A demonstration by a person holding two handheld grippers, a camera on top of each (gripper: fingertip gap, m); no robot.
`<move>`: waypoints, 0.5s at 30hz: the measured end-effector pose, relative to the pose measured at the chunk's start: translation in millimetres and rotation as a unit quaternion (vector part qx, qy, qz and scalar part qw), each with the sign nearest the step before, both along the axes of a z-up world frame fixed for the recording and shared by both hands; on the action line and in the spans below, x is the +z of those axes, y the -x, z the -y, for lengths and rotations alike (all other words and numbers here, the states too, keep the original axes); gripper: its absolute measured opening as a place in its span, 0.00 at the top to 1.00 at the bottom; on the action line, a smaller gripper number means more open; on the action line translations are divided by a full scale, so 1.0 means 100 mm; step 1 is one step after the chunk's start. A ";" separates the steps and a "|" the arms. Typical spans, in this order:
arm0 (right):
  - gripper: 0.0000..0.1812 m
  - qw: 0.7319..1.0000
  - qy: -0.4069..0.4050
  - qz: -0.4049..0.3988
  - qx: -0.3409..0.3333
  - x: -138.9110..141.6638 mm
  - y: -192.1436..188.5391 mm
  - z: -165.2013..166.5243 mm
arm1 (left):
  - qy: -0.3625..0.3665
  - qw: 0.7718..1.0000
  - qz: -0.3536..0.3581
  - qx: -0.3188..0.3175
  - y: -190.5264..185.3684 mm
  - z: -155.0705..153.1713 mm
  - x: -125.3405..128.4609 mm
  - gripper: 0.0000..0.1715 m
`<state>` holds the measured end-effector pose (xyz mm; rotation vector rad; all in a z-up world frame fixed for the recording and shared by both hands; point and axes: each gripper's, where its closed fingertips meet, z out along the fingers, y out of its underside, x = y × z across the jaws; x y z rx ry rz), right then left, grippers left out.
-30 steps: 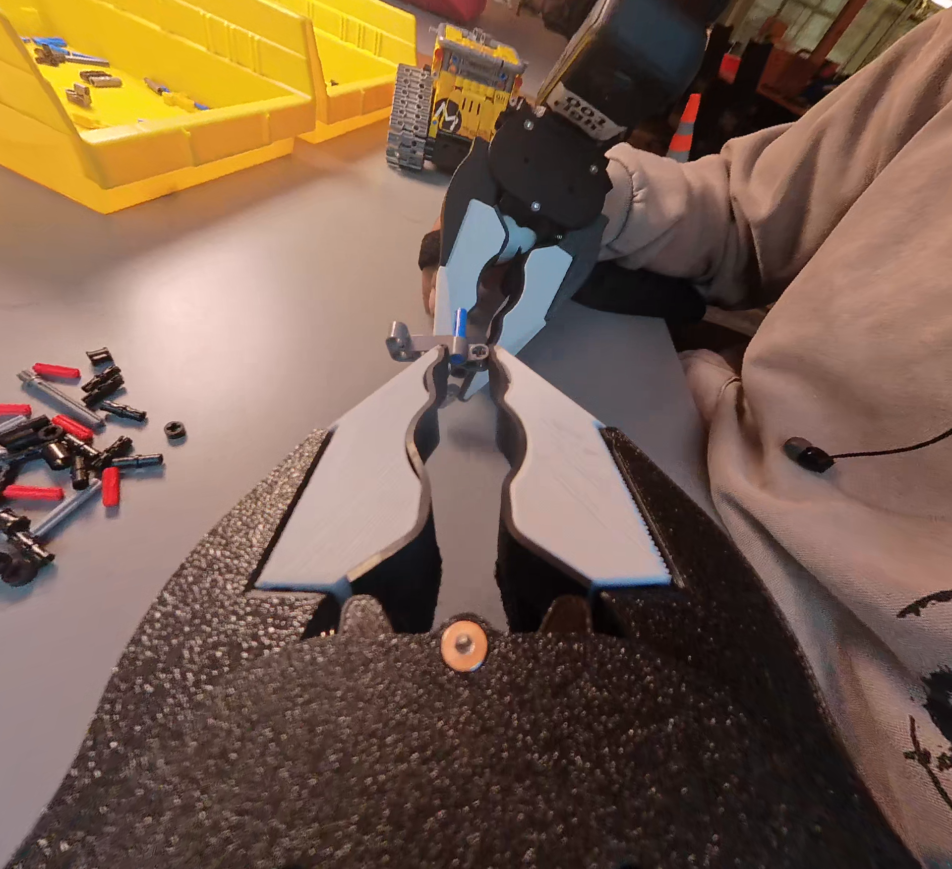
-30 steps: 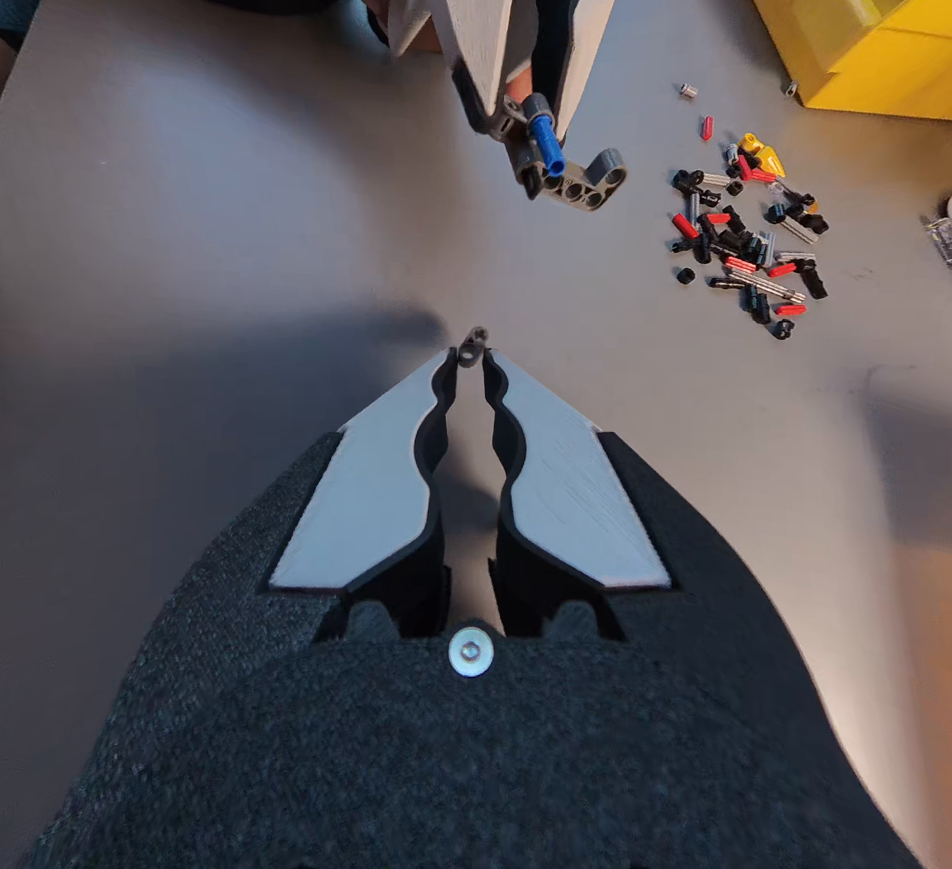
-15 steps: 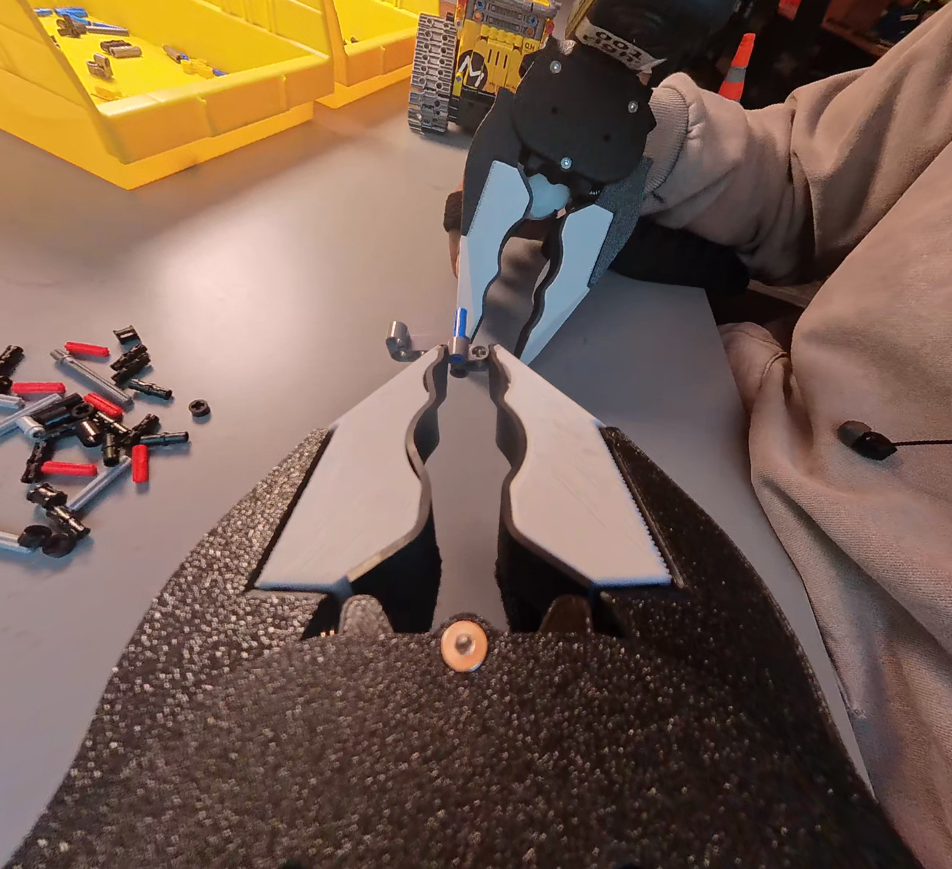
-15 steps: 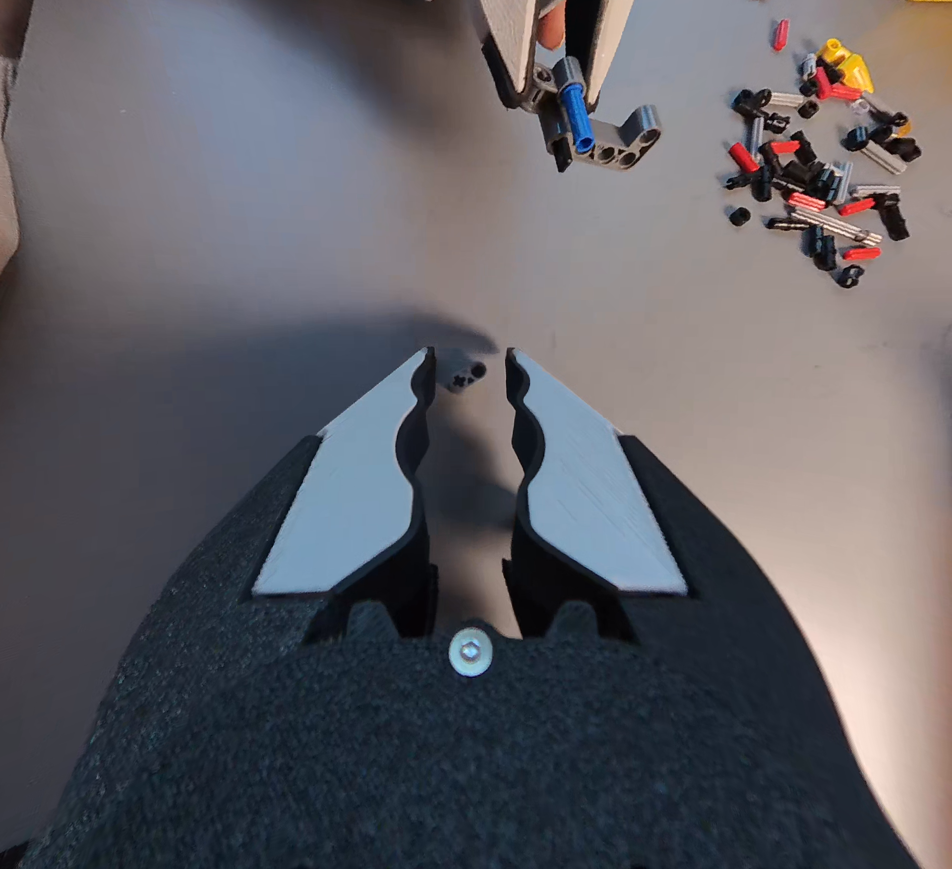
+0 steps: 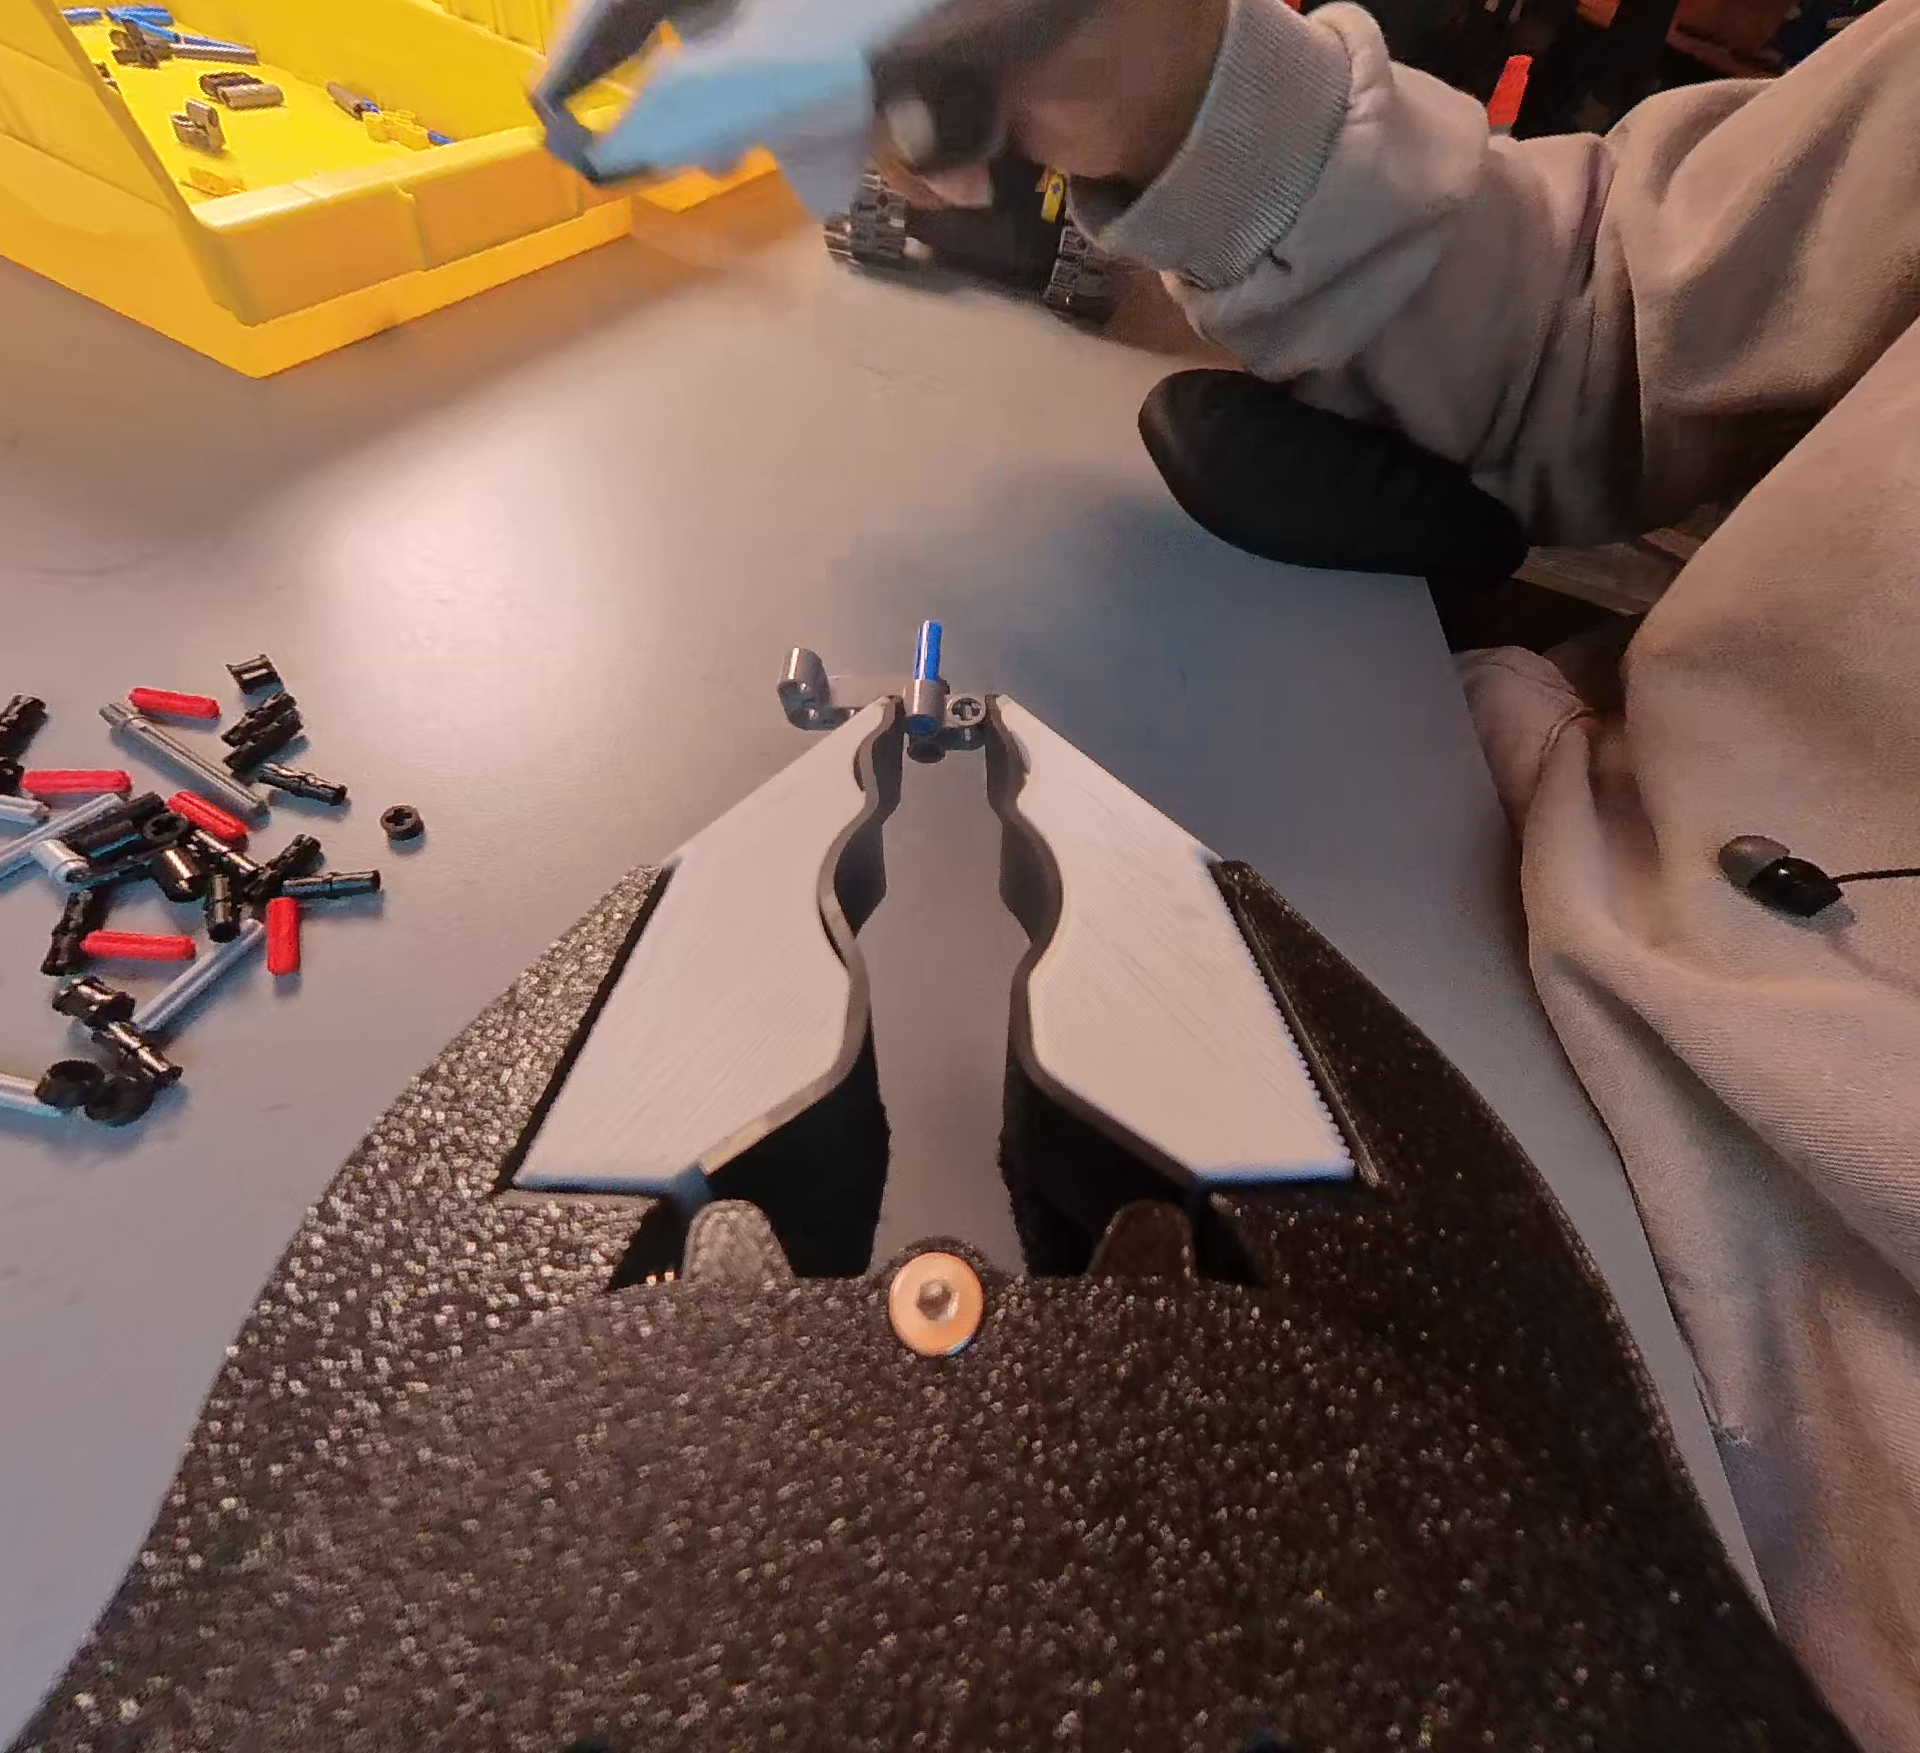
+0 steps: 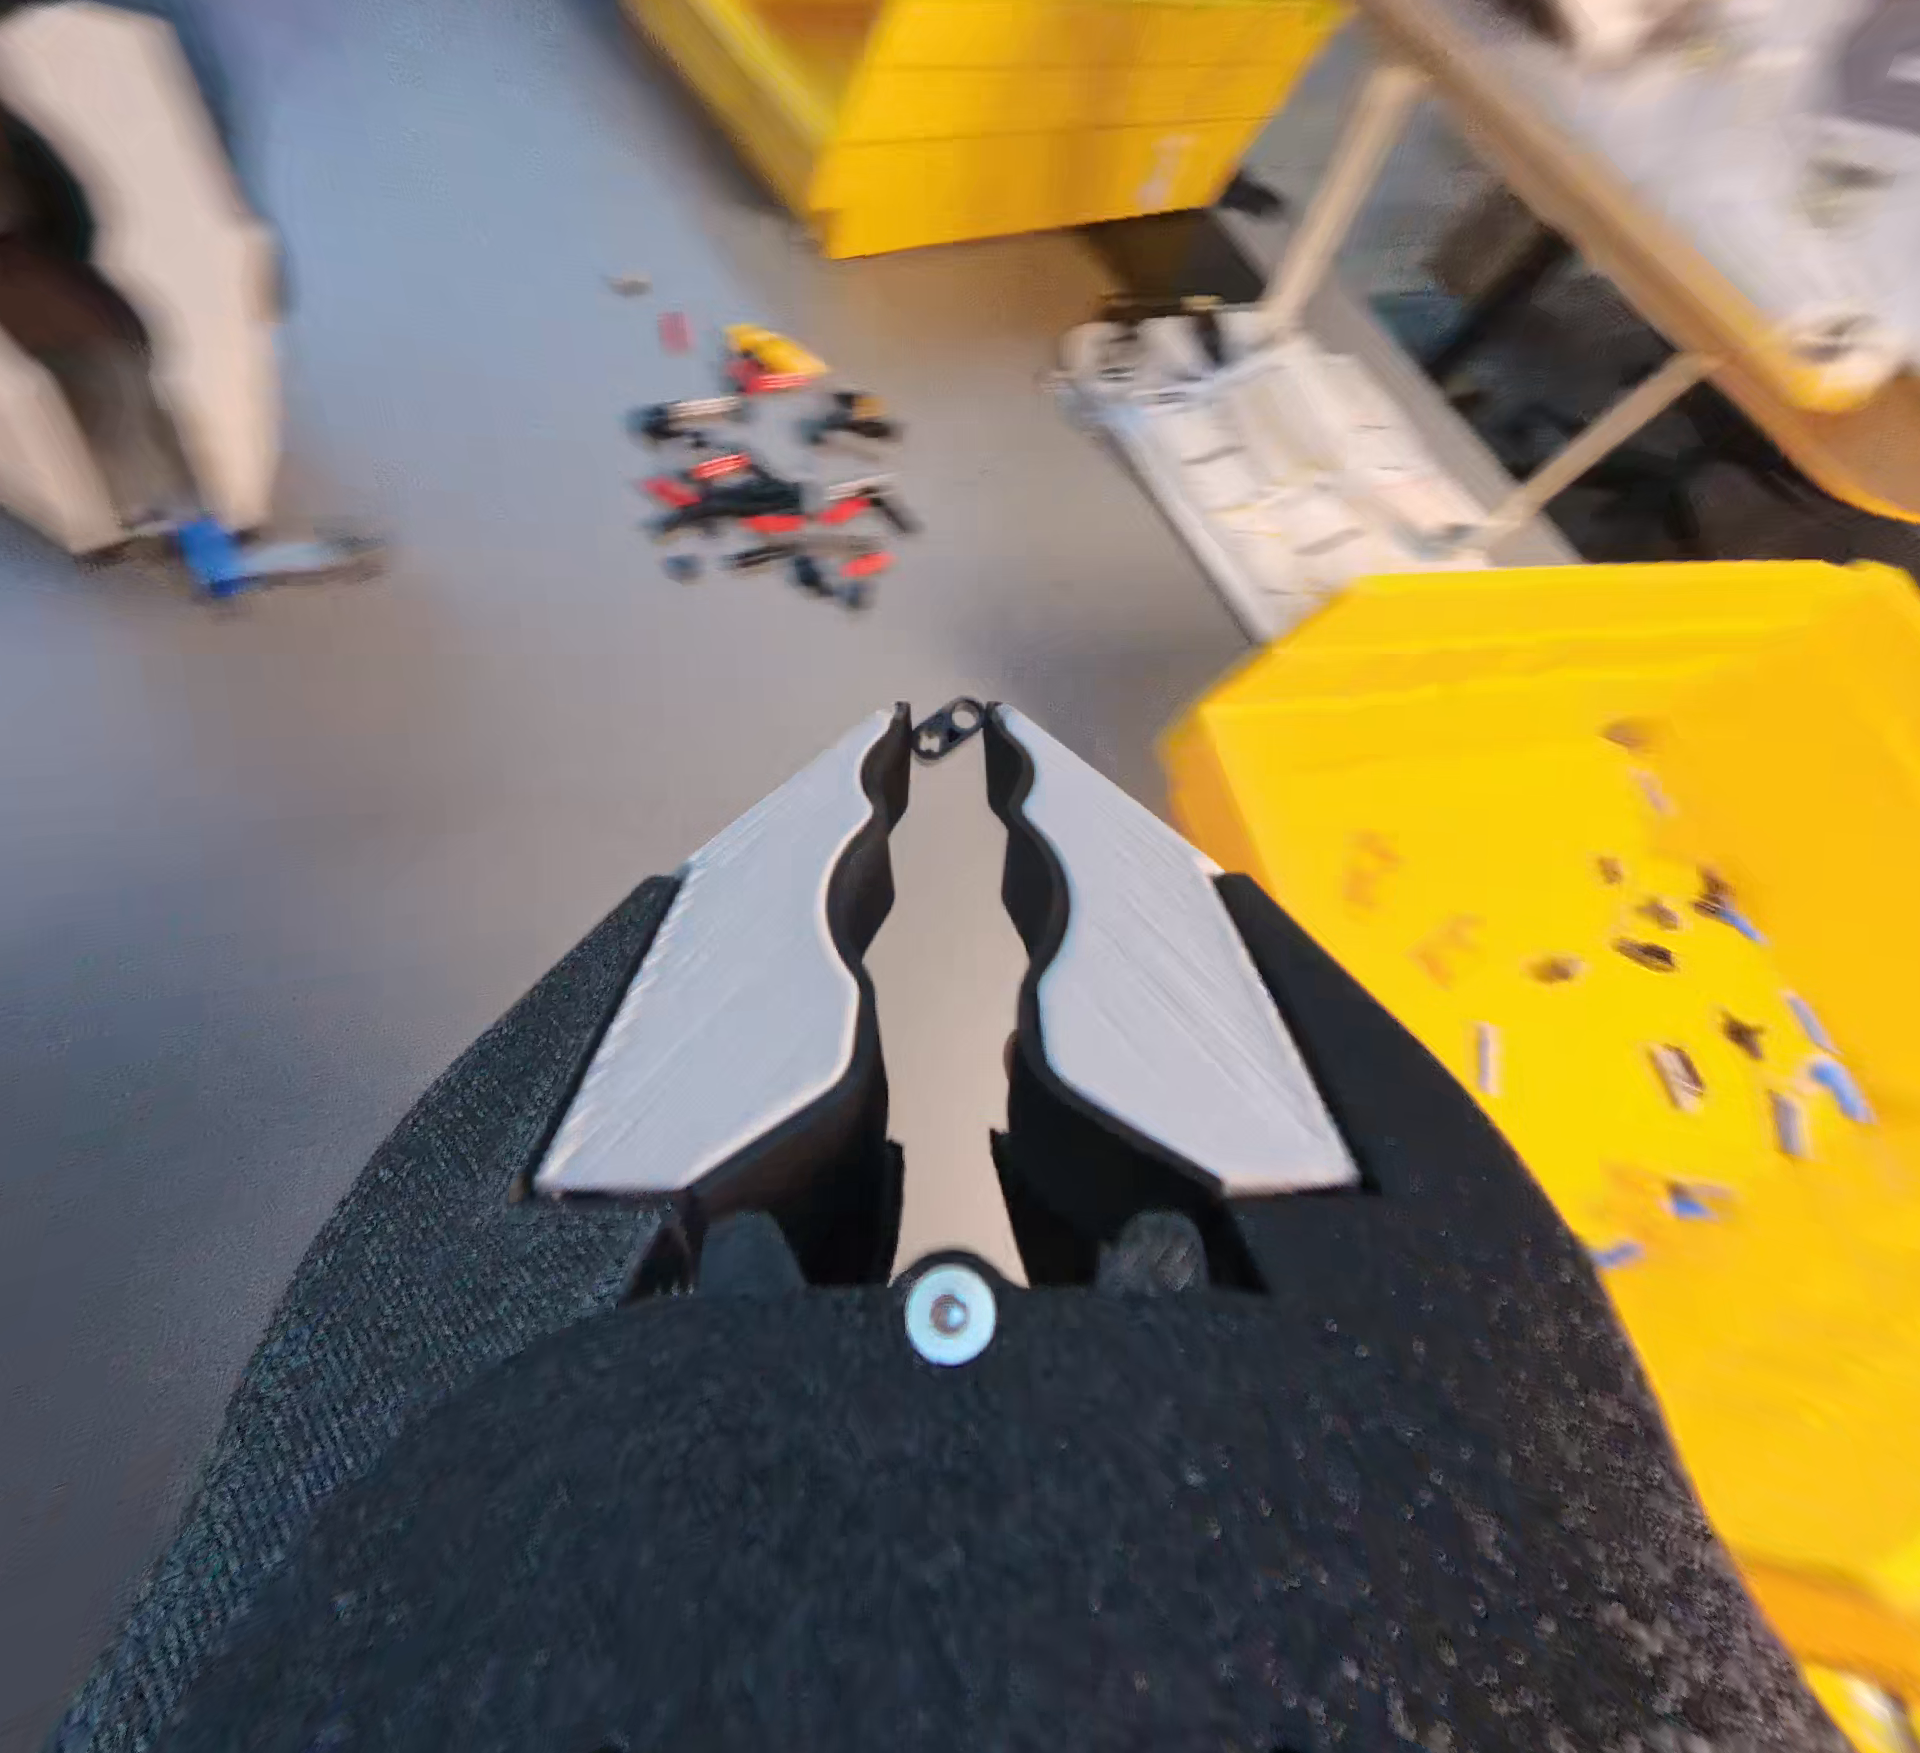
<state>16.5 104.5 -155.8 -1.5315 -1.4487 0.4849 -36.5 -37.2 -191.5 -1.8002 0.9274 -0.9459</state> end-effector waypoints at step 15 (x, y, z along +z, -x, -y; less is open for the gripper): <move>0.86 0.995 0.025 -0.086 -0.048 0.26 0.02 -0.80 | -0.013 0.998 0.062 -0.008 0.02 0.06 0.20 0.91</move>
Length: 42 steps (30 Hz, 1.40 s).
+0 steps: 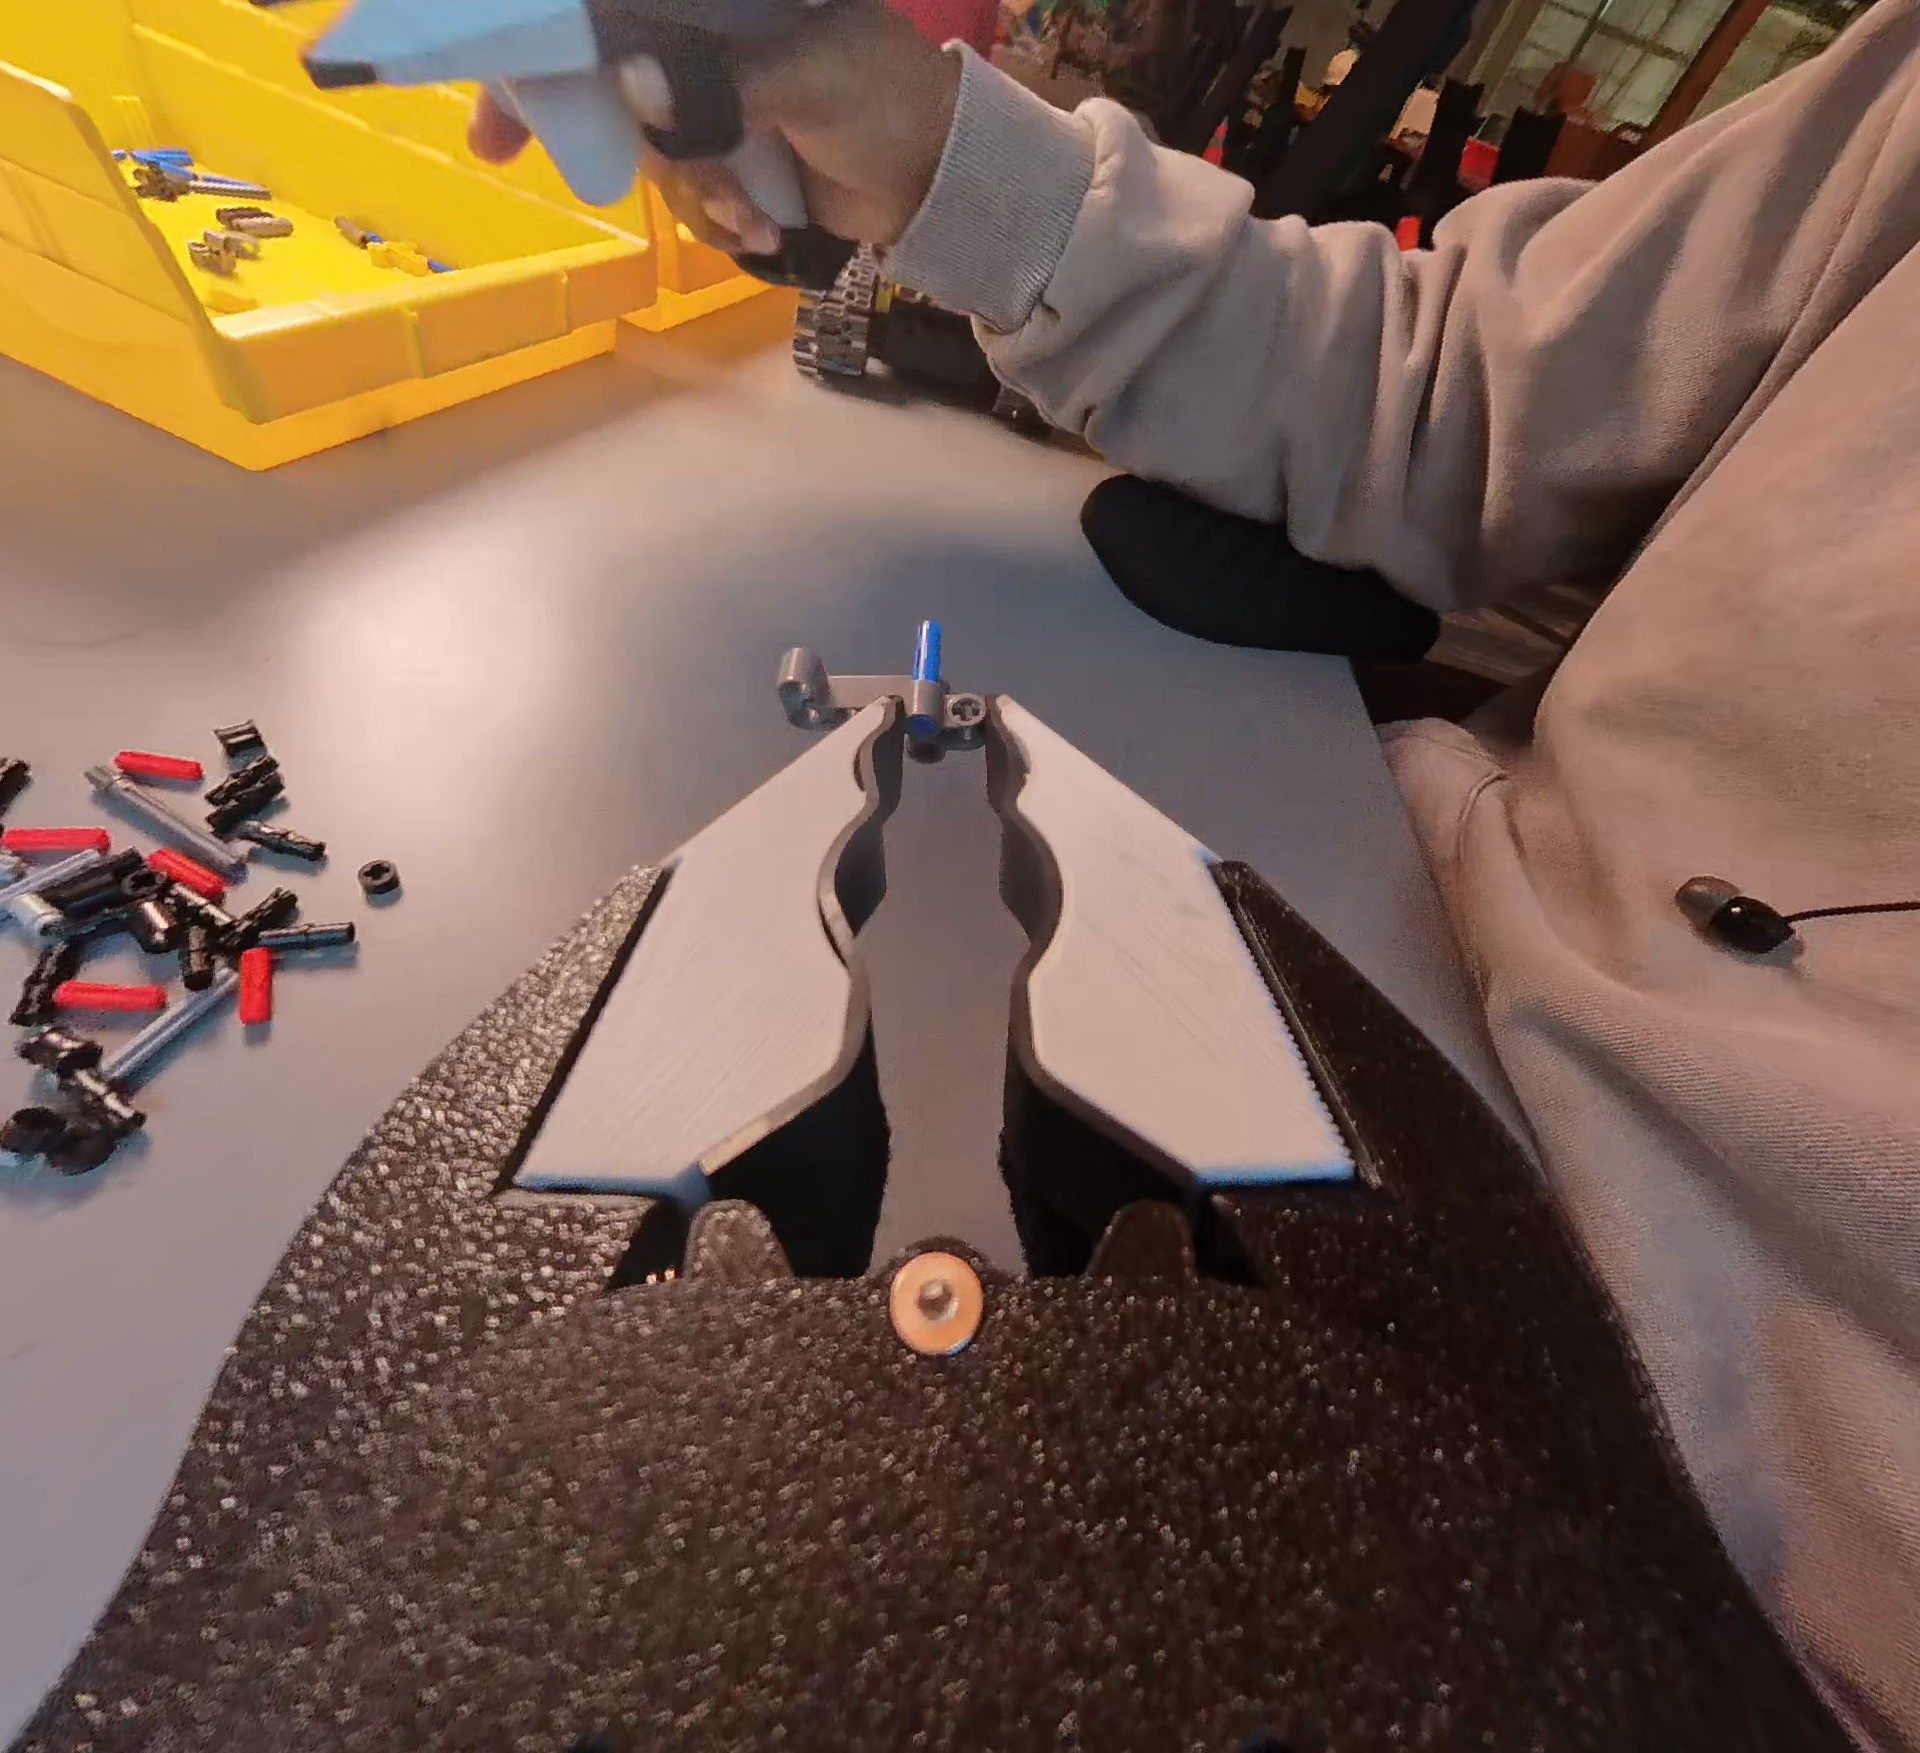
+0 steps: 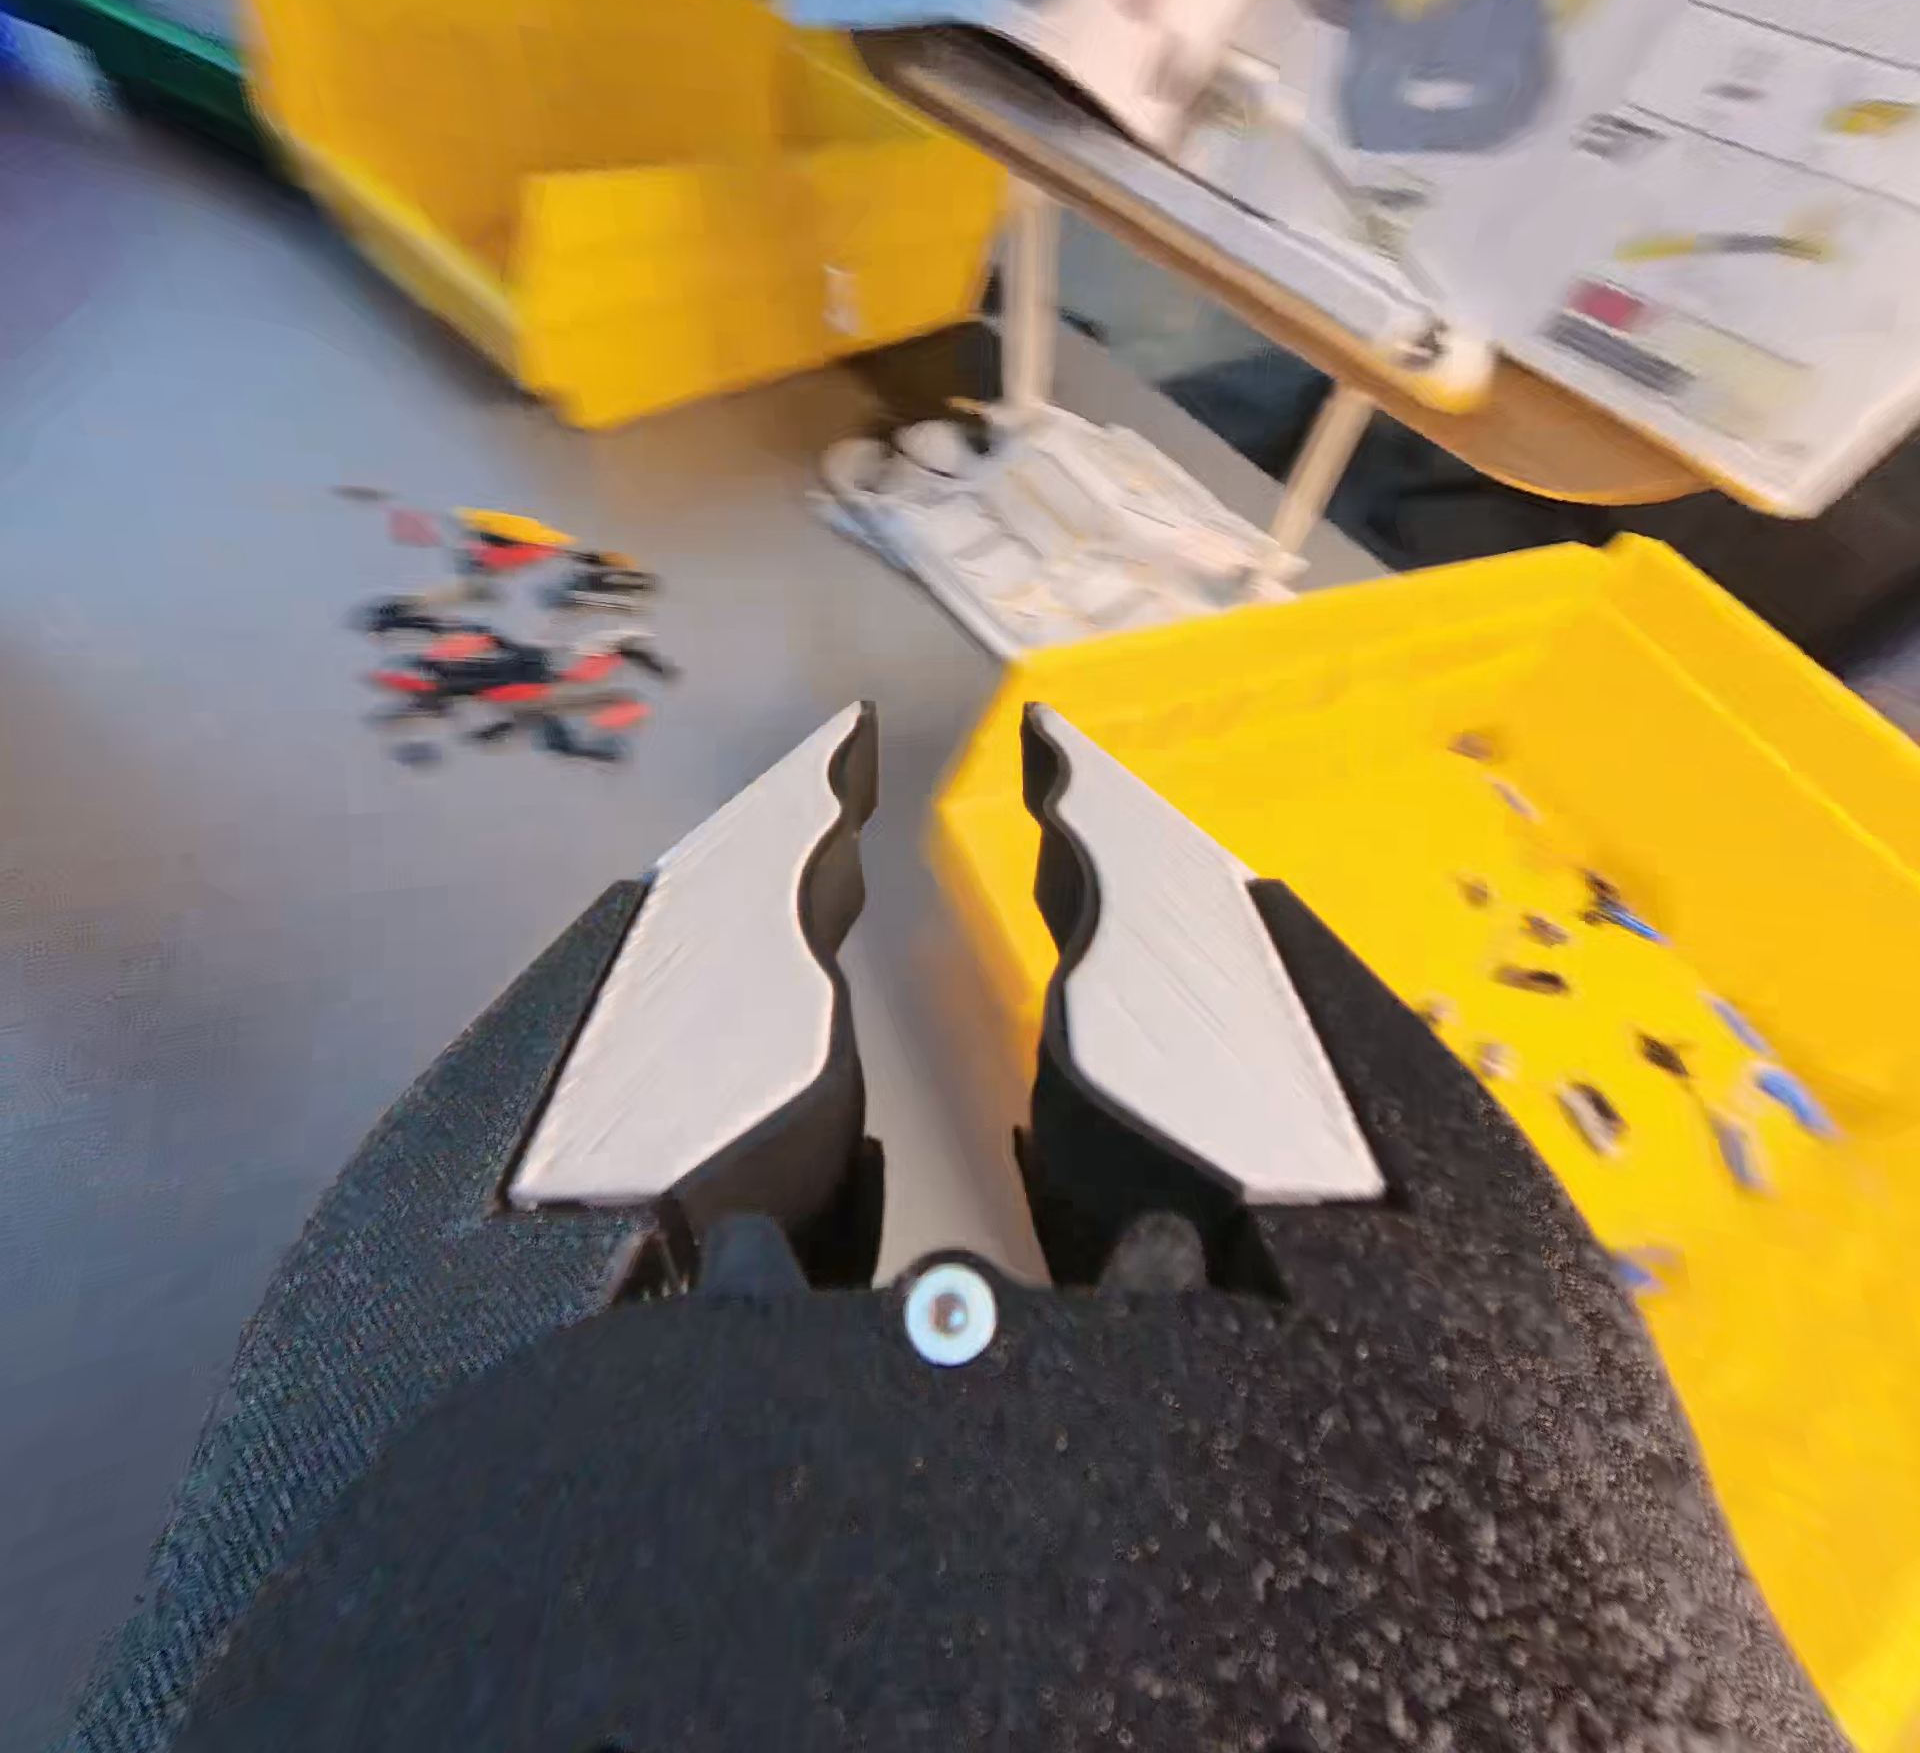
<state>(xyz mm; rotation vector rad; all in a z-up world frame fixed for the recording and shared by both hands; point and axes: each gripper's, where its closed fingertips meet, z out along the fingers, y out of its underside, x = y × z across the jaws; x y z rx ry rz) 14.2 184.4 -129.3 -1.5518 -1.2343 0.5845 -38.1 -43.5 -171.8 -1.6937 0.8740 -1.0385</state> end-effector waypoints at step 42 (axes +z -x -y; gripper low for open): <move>0.99 0.991 0.012 -0.113 0.071 0.19 -0.12 0.77 | -0.078 0.995 0.063 0.010 0.16 0.00 0.52 0.92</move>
